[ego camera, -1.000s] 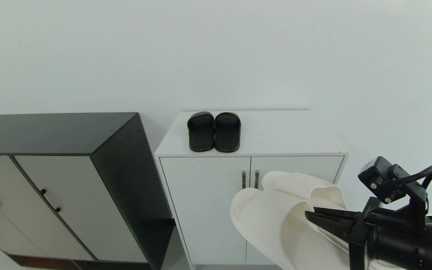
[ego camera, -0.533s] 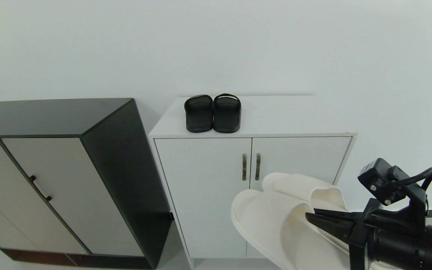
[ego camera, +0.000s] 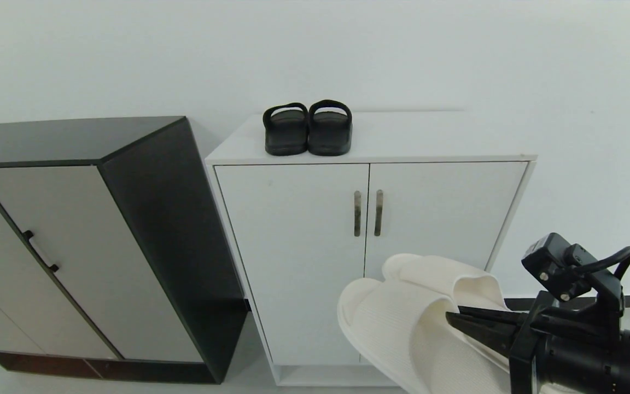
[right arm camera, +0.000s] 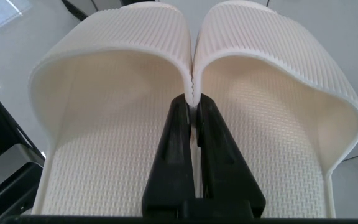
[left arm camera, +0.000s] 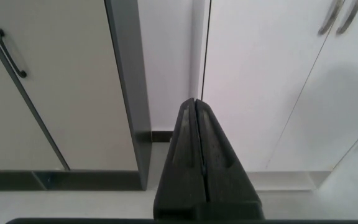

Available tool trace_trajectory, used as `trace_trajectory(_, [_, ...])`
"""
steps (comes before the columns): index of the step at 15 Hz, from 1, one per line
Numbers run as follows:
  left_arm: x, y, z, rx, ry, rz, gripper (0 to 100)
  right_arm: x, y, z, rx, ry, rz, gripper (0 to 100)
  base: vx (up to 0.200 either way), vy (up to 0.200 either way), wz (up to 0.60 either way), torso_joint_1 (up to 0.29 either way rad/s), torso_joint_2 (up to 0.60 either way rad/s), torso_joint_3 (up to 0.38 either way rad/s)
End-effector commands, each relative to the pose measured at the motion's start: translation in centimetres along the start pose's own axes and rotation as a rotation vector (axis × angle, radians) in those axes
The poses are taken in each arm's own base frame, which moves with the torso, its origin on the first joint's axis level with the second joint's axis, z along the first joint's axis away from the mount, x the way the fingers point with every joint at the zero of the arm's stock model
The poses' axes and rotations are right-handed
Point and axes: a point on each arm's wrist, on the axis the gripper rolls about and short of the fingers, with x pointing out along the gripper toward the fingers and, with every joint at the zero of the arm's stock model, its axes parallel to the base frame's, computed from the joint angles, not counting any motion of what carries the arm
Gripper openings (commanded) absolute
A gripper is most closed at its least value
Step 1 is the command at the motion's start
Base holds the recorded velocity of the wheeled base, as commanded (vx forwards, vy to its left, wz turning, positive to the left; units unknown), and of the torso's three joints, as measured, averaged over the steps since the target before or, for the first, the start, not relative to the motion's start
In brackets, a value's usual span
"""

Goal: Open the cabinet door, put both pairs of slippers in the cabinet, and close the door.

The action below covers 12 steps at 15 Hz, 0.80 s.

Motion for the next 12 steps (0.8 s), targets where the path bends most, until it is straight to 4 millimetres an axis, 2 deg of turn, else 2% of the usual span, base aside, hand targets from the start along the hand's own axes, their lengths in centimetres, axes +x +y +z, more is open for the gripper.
trace_trajectory(1, [0.01,0.0,0.01,-0.002,0.001,0.0,100,0.0,0.01,-0.08,0.001,0.003,0.0,0,0.0,0.0,0.0,-0.159,0.46,0.33])
trace_trajectory(7, [0.01,0.01,0.01,-0.003,0.001,0.0,100,-0.22,0.01,-0.11,-0.002,0.0,0.002,0,0.0,0.0,0.0,-0.124,0.46,0.344])
trace_trajectory(12, [0.01,0.0,0.01,0.0,0.001,0.0,100,-0.7,0.0,-0.24,-0.015,-0.008,0.002,0,0.0,0.0,0.0,-0.046,0.44,0.389])
